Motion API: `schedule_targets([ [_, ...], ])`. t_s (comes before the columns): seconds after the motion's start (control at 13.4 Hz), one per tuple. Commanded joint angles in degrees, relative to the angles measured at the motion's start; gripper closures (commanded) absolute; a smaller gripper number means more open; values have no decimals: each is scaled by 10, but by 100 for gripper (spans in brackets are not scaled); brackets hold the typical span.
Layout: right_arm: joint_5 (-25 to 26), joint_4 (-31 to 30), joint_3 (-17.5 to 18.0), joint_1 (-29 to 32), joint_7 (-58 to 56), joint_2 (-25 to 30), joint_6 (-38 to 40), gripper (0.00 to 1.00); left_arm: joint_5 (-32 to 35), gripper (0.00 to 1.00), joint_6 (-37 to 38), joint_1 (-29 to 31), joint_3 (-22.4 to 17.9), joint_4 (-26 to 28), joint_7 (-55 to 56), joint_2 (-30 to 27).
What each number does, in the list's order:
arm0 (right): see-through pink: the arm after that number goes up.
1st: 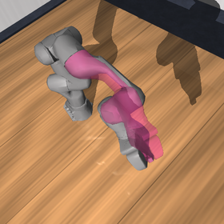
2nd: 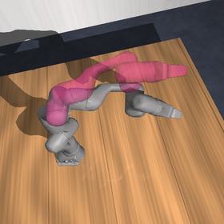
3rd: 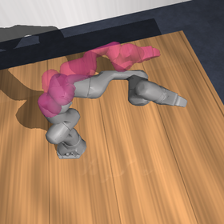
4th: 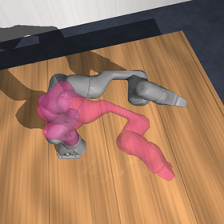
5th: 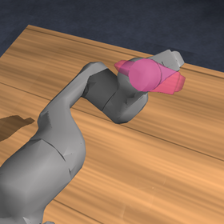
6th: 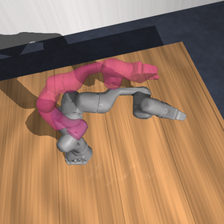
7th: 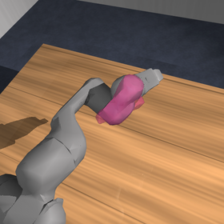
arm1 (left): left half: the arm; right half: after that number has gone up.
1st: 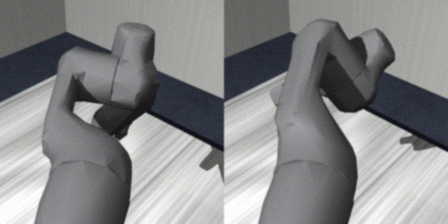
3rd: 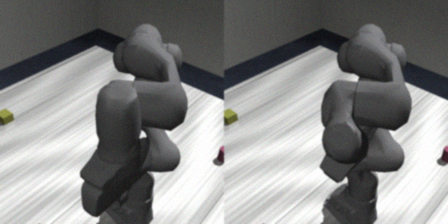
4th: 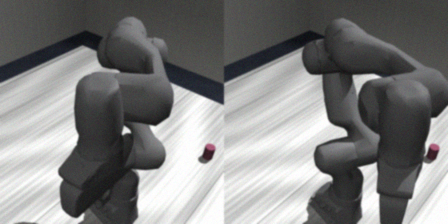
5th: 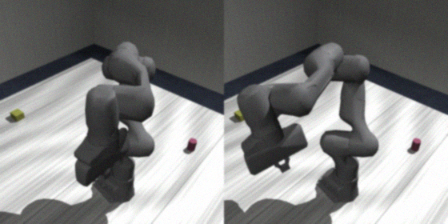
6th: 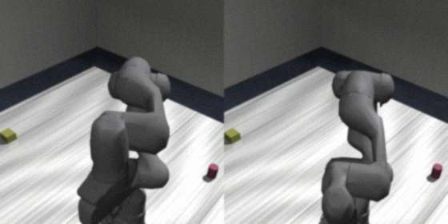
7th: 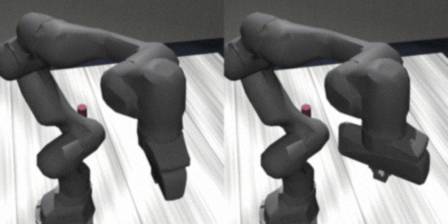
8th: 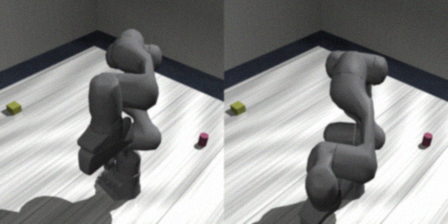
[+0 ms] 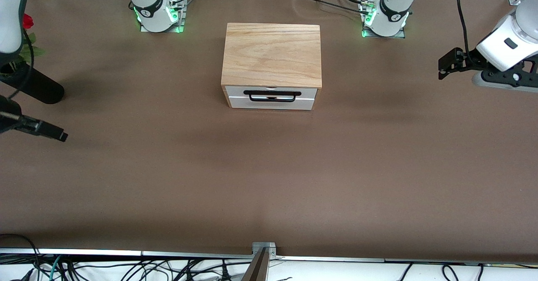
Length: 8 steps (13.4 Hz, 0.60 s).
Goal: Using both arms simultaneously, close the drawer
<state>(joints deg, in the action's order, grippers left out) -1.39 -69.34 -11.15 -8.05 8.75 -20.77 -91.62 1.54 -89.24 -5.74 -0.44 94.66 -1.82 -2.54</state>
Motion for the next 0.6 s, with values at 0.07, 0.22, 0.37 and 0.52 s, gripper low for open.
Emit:
schedule_targets([
  [0.07, 63, -88, 72, 34, 2, 75, -9, 0, 19, 0, -24, 22, 2, 24, -11, -32],
  [0.22, 62, -106, 92, 58, -1, 89, -14, 0, 8, 0, -29, 46, 3, -6, -6, -26],
  [0.37, 61, -130, 94, 60, -14, 110, -11, 0, 10, 0, -33, 45, 4, -45, -4, 12],
  [0.52, 60, -150, 94, 65, -77, 121, -15, 0, 14, 0, -31, 45, 5, -84, -4, 39],
])
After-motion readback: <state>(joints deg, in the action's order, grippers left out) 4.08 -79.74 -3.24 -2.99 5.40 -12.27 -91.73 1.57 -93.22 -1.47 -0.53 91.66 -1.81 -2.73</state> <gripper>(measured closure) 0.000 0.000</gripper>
